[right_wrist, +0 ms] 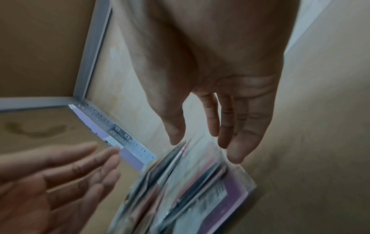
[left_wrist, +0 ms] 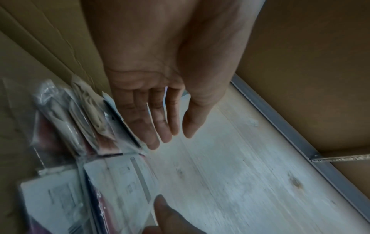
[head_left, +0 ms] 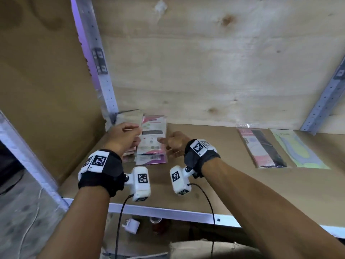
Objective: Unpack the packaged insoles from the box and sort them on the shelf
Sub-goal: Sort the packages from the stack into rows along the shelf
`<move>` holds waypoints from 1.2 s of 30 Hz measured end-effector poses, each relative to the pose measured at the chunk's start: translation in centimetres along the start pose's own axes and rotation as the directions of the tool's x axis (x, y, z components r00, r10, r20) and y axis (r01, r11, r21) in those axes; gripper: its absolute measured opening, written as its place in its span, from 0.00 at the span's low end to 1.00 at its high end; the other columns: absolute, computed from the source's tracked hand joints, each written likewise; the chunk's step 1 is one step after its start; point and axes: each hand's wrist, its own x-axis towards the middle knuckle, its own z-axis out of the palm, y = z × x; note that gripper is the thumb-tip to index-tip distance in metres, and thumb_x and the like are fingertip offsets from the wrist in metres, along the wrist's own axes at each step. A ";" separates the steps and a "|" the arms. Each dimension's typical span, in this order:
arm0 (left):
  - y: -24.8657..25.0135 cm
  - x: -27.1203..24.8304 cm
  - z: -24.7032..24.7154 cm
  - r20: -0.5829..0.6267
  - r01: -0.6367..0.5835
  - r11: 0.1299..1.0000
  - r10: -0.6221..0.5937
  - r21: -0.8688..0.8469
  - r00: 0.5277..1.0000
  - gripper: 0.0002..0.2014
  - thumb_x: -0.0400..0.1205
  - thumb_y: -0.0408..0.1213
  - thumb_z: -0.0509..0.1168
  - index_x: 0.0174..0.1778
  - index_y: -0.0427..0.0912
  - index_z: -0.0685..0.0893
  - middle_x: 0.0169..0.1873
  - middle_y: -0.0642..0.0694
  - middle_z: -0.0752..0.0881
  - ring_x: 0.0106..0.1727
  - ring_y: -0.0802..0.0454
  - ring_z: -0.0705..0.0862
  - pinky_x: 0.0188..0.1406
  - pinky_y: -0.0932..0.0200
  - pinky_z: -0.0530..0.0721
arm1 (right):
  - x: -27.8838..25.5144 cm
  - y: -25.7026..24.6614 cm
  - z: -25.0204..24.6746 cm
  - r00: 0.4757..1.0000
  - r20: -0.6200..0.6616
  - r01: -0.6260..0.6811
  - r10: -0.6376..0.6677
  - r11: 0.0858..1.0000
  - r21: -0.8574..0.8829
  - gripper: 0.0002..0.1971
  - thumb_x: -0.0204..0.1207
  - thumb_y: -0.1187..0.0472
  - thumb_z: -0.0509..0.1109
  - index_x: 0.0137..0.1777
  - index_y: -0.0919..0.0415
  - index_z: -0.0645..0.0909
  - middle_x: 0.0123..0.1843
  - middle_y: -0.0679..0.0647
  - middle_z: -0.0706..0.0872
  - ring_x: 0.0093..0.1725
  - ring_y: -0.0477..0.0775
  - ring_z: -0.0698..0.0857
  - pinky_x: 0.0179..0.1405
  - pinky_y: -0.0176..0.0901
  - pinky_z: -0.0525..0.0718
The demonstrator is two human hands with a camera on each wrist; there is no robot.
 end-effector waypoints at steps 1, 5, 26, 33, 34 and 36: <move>-0.1 0.1 -0.2 0.002 0.012 1.000 -0.012 0.002 1.000 0.09 0.67 0.46 0.78 0.43 0.55 0.91 0.36 0.41 0.94 0.36 0.43 0.89 0.51 0.38 0.89 | 0.6 0.0 0.5 1.000 -0.016 0.011 -0.011 1.000 -0.026 0.11 0.77 0.50 0.75 0.39 0.55 0.80 0.36 0.52 0.86 0.32 0.55 0.85 0.34 0.47 0.88; 0.2 -0.2 -0.3 0.019 0.016 1.000 -0.016 0.009 1.000 0.10 0.66 0.46 0.78 0.42 0.53 0.91 0.36 0.41 0.94 0.35 0.46 0.90 0.48 0.40 0.91 | 2.0 1.3 1.4 0.998 -0.053 0.038 -0.046 0.989 -0.144 0.12 0.70 0.56 0.81 0.46 0.55 0.80 0.30 0.48 0.86 0.28 0.54 0.85 0.28 0.45 0.86; 1.6 -5.5 11.8 0.474 0.402 0.857 -0.222 -0.322 0.852 0.42 0.65 0.56 0.82 0.67 0.34 0.76 0.62 0.29 0.83 0.51 0.34 0.93 0.43 0.48 0.92 | -13.3 8.6 -12.0 0.876 -0.265 0.412 -0.403 0.911 -0.027 0.06 0.77 0.67 0.74 0.51 0.64 0.81 0.47 0.58 0.87 0.34 0.46 0.81 0.31 0.38 0.78; 1.2 -4.0 15.6 0.397 0.375 0.832 -0.207 -0.409 0.894 0.13 0.82 0.34 0.72 0.55 0.28 0.82 0.44 0.27 0.92 0.40 0.37 0.94 0.32 0.55 0.92 | -15.0 10.3 -13.5 0.768 -0.271 0.492 -0.580 0.806 -0.330 0.12 0.72 0.70 0.76 0.50 0.55 0.85 0.54 0.56 0.82 0.34 0.35 0.73 0.39 0.23 0.73; 0.8 -4.0 16.0 0.389 0.361 0.850 -0.207 -0.383 0.898 0.06 0.84 0.30 0.68 0.51 0.29 0.82 0.43 0.27 0.92 0.38 0.39 0.94 0.31 0.57 0.91 | -14.9 10.7 -13.8 0.795 -0.248 0.468 -0.554 0.819 -0.331 0.13 0.70 0.69 0.78 0.51 0.54 0.85 0.55 0.56 0.81 0.36 0.34 0.73 0.39 0.21 0.73; 0.2 -3.7 16.5 0.370 0.325 0.883 -0.193 -0.338 0.909 0.03 0.85 0.27 0.63 0.50 0.32 0.82 0.40 0.31 0.93 0.35 0.44 0.94 0.30 0.58 0.91 | -14.5 11.5 -14.5 0.862 -0.185 0.404 -0.472 0.861 -0.309 0.14 0.69 0.60 0.81 0.52 0.51 0.84 0.57 0.55 0.79 0.41 0.39 0.76 0.42 0.23 0.74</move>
